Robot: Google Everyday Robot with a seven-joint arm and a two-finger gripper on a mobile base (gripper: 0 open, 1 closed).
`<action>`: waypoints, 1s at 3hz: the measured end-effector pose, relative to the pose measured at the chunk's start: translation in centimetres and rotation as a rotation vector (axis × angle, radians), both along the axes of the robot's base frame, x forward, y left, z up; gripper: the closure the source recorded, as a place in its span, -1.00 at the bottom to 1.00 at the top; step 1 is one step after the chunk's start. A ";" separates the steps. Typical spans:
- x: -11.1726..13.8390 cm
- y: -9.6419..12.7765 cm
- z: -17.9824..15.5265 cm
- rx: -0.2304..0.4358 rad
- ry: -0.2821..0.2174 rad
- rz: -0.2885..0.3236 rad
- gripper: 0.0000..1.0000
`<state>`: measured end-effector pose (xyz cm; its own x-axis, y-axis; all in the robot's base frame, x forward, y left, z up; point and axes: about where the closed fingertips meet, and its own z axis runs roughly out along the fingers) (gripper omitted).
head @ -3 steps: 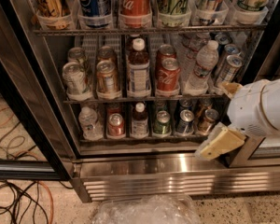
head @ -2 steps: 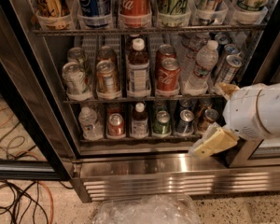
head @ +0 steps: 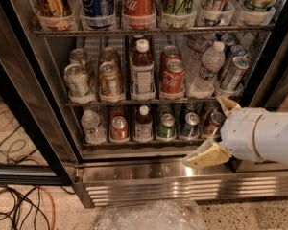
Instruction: Pick blue plastic bottle from bottom shelf of fridge
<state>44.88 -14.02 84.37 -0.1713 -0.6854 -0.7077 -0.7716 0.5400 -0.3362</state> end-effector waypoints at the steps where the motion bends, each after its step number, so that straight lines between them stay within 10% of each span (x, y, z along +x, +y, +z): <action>1: -0.7 1.0 -1.7 0.046 -0.029 -0.035 -1.00; 3: -0.7 1.4 -2.1 0.089 -0.037 -0.023 -1.00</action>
Offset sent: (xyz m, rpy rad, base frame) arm -0.0058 0.0067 -0.0178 0.0391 -0.0192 -0.0297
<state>44.22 -12.66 82.30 -0.1589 -0.6156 -0.7718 -0.7466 0.5865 -0.3141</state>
